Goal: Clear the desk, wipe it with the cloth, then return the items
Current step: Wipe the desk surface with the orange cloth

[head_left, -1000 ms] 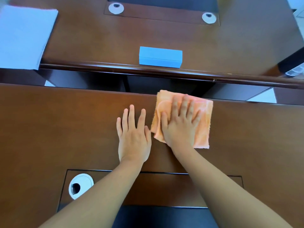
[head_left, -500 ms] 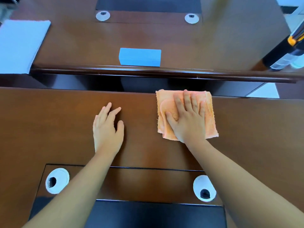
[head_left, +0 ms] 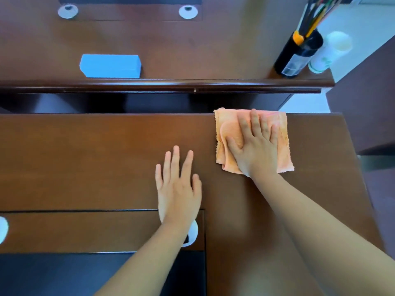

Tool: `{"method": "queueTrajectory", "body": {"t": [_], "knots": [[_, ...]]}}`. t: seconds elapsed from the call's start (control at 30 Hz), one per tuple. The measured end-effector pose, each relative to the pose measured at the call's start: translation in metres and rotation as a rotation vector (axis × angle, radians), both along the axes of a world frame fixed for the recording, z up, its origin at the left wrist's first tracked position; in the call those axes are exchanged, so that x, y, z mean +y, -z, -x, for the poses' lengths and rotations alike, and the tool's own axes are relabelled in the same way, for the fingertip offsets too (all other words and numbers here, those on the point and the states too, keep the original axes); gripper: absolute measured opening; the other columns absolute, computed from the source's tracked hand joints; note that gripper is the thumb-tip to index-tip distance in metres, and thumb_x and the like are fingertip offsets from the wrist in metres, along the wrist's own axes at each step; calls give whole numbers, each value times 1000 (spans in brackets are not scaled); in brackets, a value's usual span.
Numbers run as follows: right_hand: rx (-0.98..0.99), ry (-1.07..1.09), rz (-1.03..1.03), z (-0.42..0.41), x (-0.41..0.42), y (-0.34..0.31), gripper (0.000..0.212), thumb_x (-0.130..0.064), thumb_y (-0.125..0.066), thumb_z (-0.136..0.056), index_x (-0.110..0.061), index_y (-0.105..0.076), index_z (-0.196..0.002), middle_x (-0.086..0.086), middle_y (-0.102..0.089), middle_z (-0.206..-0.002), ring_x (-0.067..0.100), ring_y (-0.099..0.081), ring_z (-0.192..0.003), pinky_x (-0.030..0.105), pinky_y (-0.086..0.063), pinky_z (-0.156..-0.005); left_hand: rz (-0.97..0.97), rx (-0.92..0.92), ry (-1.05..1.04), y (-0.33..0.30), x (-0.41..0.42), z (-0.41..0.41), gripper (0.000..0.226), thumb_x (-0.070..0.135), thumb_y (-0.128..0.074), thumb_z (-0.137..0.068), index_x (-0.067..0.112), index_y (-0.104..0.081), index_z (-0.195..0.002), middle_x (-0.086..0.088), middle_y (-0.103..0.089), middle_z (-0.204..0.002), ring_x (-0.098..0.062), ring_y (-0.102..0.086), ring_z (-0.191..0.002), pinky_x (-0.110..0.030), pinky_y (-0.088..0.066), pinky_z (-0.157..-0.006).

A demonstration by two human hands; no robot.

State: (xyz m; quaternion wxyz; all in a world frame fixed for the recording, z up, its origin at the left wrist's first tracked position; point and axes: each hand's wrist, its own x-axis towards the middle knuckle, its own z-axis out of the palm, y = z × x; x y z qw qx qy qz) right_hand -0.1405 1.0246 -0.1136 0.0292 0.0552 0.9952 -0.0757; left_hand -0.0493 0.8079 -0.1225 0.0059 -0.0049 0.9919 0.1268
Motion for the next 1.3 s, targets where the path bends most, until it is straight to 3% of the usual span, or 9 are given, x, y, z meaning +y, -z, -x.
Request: {"method": "queueTrajectory", "body": {"t": [0.27, 0.5, 0.77, 1.17, 1.3], "knots": [[-34, 149, 1, -4, 124, 1, 79, -75, -11, -100, -36, -8, -169, -1, 1, -179, 24, 2, -165, 55, 0, -131, 80, 10, -19, 4, 5, 2, 60, 40, -23, -107, 32, -23, -166, -2, -14, -176, -24, -10, -162, -54, -16, -129], [-55, 302, 14, -10, 180, -6, 82, -75, -9, -98, -35, -7, -169, 2, -1, -179, 24, 1, -165, 55, 1, -131, 77, 19, -16, 7, 6, 3, 60, 40, -23, -107, 33, -21, -166, -1, -12, -176, -23, -8, -163, -54, -15, -129], [-65, 403, -13, -17, 114, -1, 79, -68, -7, -101, -28, -3, -170, 10, 2, -178, 36, 3, -164, 64, 1, -128, 113, 23, 3, 11, 5, 2, 60, 39, -20, -108, 29, -18, -167, -6, -10, -176, -28, -7, -163, -57, -14, -129], [-24, 54, -28, -56, -58, 8, 79, -70, -12, -104, -28, -9, -170, 11, -3, -178, 36, -1, -164, 63, -1, -128, 104, 23, 35, 5, 3, 2, 62, 40, -2, -108, 28, -17, -167, -9, -9, -176, -32, -7, -163, -57, -12, -129], [-32, -116, -3, -68, -63, 9, 77, -70, -12, -104, -32, -5, -170, 6, 1, -179, 32, 2, -164, 61, 2, -129, 57, 31, 31, 4, 2, 1, 58, 33, -20, -107, 25, -24, -165, -9, -13, -175, -31, -8, -162, -57, -12, -129]]}}
